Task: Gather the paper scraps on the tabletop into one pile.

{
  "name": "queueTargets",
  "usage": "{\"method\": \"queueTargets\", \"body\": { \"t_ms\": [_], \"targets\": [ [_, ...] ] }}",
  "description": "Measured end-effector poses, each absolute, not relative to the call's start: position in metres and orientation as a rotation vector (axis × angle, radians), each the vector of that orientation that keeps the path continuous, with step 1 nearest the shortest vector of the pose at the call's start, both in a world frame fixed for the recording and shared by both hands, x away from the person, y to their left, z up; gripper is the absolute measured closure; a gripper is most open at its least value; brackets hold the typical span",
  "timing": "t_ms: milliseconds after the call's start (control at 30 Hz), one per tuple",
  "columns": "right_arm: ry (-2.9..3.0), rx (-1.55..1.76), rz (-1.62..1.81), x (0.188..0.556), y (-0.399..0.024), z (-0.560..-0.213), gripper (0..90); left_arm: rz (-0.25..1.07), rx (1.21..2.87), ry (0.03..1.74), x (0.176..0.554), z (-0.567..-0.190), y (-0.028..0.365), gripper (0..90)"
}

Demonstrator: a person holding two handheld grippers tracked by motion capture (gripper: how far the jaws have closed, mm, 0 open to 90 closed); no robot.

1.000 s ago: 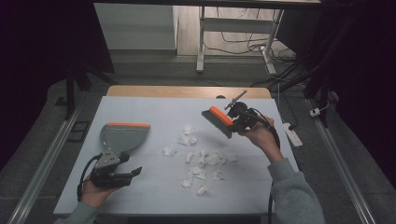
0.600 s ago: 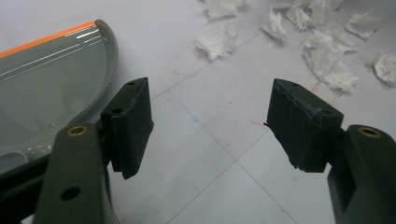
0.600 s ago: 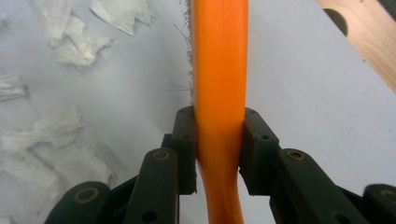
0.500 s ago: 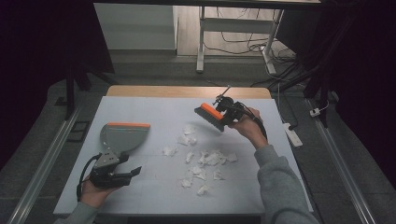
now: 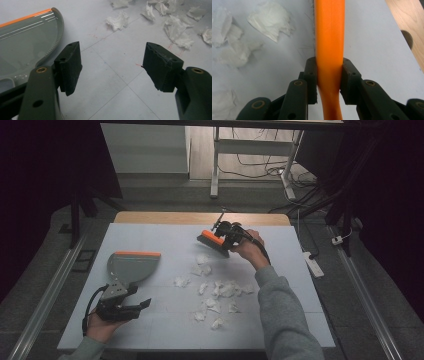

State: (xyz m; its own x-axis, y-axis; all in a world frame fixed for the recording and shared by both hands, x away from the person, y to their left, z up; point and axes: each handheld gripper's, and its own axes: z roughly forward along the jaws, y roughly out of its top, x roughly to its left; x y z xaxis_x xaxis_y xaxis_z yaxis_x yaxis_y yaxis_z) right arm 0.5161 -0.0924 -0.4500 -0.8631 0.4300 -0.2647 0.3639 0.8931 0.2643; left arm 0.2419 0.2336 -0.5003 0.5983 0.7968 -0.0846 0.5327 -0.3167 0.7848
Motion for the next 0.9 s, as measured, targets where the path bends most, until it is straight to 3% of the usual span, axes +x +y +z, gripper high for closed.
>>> {"method": "queueTargets", "body": {
  "t_ms": [433, 900],
  "targets": [
    [2.789, 0.401, 0.179, 0.497, -0.068, -0.453, 70.5, 0.407, 2.009, 1.046, 0.241, -0.5, 0.233, 32.0],
    [2.858, 0.213, 0.184, 0.442, -0.08, -0.451, 70.6, 0.398, 2.006, 1.054, 0.242, -0.501, 0.234, 32.0]
  ]
}}
